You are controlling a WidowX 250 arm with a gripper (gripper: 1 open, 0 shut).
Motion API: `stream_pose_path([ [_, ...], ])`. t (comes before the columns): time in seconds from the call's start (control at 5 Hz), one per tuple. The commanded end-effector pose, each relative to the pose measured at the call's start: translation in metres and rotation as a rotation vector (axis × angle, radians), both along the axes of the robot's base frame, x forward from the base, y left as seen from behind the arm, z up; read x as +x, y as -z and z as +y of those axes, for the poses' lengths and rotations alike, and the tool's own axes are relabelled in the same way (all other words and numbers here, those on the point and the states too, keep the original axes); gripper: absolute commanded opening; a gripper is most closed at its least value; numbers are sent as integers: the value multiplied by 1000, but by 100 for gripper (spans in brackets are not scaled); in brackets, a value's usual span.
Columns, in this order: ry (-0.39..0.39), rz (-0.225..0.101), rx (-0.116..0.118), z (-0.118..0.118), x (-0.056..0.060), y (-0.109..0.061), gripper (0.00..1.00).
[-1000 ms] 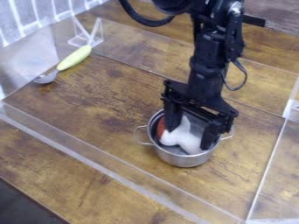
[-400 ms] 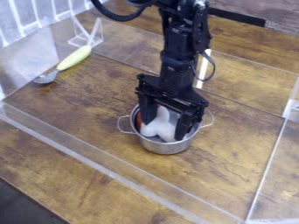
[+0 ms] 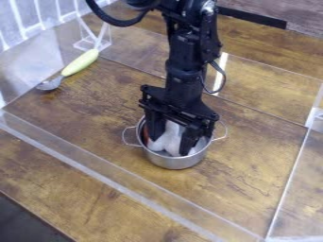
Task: Remove the mushroom from the silver pot and put it on the table
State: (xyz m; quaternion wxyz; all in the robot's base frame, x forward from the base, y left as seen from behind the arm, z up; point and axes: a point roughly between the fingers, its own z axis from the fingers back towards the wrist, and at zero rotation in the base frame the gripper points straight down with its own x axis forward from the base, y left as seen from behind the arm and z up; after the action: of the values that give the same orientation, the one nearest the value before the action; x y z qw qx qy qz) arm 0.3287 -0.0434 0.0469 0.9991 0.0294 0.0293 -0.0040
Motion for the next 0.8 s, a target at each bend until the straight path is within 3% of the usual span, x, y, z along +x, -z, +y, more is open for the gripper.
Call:
stream_pose_path([
  [0.0,-3,-73,-4,-2,-1,-22,0],
  [0.2,23,-88,-3,-15,-1,-28,100],
  [0.6,45,-118,-12,-31,5,-31,100],
])
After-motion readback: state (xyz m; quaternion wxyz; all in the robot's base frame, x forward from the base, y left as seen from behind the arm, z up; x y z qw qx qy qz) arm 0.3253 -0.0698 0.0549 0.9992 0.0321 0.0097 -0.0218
